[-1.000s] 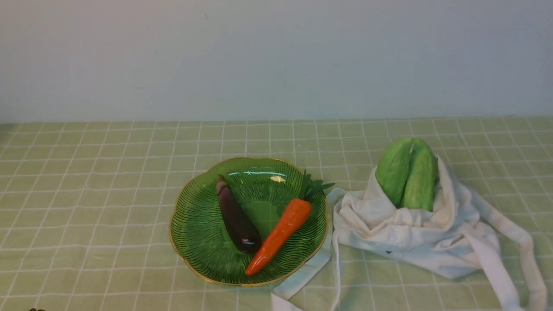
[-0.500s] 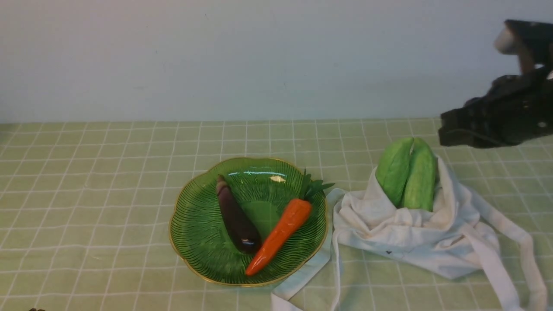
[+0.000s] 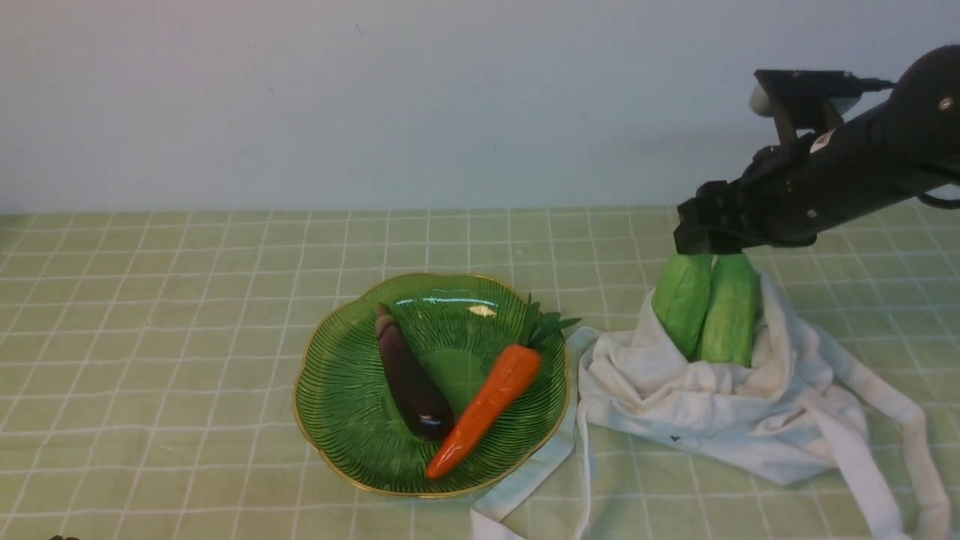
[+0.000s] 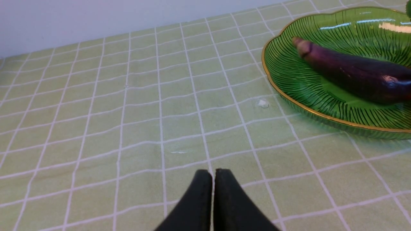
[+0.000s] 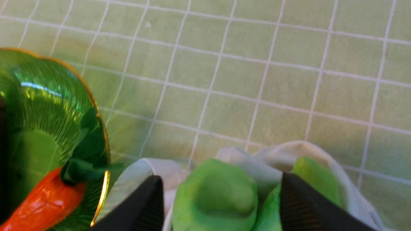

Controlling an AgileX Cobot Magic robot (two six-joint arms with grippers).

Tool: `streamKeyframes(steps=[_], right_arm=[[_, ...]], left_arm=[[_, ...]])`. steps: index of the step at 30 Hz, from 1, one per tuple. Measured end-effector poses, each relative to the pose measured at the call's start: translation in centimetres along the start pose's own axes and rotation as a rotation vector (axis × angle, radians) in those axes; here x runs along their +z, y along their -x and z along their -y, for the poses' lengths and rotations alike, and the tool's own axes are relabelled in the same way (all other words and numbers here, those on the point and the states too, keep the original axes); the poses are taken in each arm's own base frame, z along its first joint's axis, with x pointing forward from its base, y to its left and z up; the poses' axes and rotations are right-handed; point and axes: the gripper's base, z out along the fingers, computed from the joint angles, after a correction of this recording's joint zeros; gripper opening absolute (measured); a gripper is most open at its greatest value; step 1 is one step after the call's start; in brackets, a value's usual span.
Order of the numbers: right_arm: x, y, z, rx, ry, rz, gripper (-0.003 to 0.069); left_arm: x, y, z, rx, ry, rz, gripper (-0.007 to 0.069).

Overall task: Take vegetables from bag on green coffee tablecloth place on plate.
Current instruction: 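Reach into the cloth bag and grasp the green vegetable inside with the right gripper, then take the green vegetable out of the bag and place it on the plate with the right gripper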

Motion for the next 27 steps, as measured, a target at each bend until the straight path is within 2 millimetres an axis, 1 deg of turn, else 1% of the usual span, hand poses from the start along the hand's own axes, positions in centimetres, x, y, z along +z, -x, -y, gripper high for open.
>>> streamKeyframes(steps=[1,2,3,4,6,8,9,10,11,12,13,14,15,18,19,20,23,27], right_arm=[[0.1,0.0,0.0,0.000,-0.001,0.000,0.0477],[0.6,-0.1,0.2,0.004,-0.005,0.000,0.0515],[0.7,-0.1,0.2,0.004,-0.005,-0.001,0.0519],[1.3,-0.2,0.3,0.008,-0.007,-0.009,0.0537],[1.6,-0.3,0.4,0.013,-0.005,-0.016,0.0538],[1.8,-0.4,0.4,0.017,-0.003,-0.022,0.0518],[1.8,-0.4,0.4,0.019,-0.002,-0.022,0.0496],[1.8,-0.4,0.3,0.018,0.000,-0.023,0.0457],[1.9,-0.4,0.2,0.018,0.003,-0.024,0.0349],[1.8,-0.4,0.1,0.017,0.004,-0.024,0.0292],[1.7,-0.4,0.0,0.015,0.006,-0.025,0.0253],[1.4,-0.3,0.0,0.011,0.007,-0.024,0.0259],[1.0,-0.2,-0.2,0.000,0.006,-0.021,0.0266],[-1.2,0.4,-0.5,-0.035,-0.004,0.022,0.0267],[-1.4,0.5,-0.5,-0.040,-0.007,0.026,0.0267],[-3.1,0.9,-0.8,-0.063,-0.015,0.068,0.0267],[-6.3,1.5,-1.3,-0.105,-0.034,0.145,0.0267],[-10.5,2.0,-2.2,-0.102,-0.024,0.261,0.0267]], left_arm=[[0.0,0.0,0.0,0.000,0.000,0.000,-0.0005],[0.0,0.0,0.0,0.000,0.000,0.000,-0.0005],[0.0,0.0,0.0,0.000,0.000,0.000,-0.0005],[0.0,0.0,0.0,0.000,0.000,0.000,-0.0005],[0.0,0.0,0.0,0.000,0.000,0.000,-0.0005],[0.0,0.0,0.0,0.000,0.000,0.000,-0.0005],[0.0,0.0,0.0,0.000,0.000,0.000,-0.0005],[0.0,0.0,0.0,0.000,0.000,0.000,-0.0005],[0.0,0.0,0.0,0.000,0.000,0.000,-0.0005],[0.0,0.0,0.0,0.000,0.000,0.000,-0.0005],[0.0,0.0,0.0,0.000,0.000,0.000,-0.0005],[0.0,0.0,0.0,0.000,0.000,0.000,-0.0005],[0.0,0.0,0.0,0.000,0.000,0.000,-0.0005],[0.0,0.0,0.0,0.000,0.000,0.000,-0.0005],[0.0,0.0,0.0,0.000,0.000,0.000,-0.0005],[0.0,0.0,0.0,0.000,0.000,0.000,-0.0005],[0.0,0.0,0.0,0.000,0.000,0.000,-0.0005],[0.0,0.0,0.0,0.000,0.000,0.000,-0.0005]])
